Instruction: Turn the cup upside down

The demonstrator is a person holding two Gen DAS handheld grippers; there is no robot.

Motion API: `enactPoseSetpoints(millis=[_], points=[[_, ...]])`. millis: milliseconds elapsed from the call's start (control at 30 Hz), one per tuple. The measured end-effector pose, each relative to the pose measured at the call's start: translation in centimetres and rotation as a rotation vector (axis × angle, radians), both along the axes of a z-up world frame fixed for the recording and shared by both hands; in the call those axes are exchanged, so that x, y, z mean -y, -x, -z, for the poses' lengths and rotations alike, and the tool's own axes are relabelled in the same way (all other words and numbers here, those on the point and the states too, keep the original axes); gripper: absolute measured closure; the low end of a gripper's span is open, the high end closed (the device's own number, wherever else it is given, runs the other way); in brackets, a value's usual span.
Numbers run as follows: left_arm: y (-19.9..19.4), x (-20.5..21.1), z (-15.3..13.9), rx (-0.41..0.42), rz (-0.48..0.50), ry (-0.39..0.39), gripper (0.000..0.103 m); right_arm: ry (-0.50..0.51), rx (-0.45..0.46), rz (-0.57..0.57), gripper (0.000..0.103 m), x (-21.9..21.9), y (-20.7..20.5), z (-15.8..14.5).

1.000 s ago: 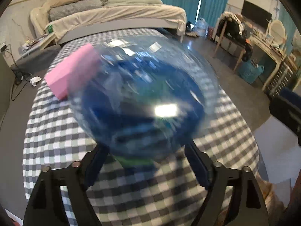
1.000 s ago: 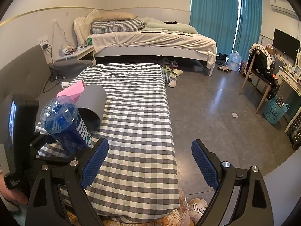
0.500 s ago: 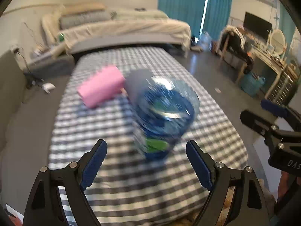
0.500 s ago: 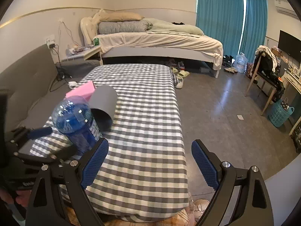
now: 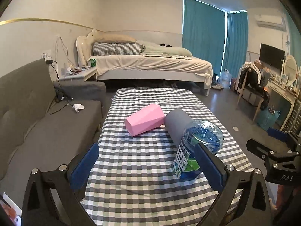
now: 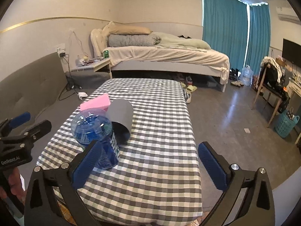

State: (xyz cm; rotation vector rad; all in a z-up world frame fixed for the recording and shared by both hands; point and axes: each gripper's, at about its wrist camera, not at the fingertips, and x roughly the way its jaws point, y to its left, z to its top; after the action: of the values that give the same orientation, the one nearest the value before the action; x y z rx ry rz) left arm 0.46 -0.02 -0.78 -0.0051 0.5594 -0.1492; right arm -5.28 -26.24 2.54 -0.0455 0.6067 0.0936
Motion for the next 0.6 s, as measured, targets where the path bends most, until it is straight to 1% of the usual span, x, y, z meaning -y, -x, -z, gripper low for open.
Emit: enactPoseSetpoints(millis=[600], points=[[0.49,0.02,0.28,-0.006,0.005,-0.011,0.000,0.010,0.002,0.000,0.000,-0.02,0.55,-0.10]])
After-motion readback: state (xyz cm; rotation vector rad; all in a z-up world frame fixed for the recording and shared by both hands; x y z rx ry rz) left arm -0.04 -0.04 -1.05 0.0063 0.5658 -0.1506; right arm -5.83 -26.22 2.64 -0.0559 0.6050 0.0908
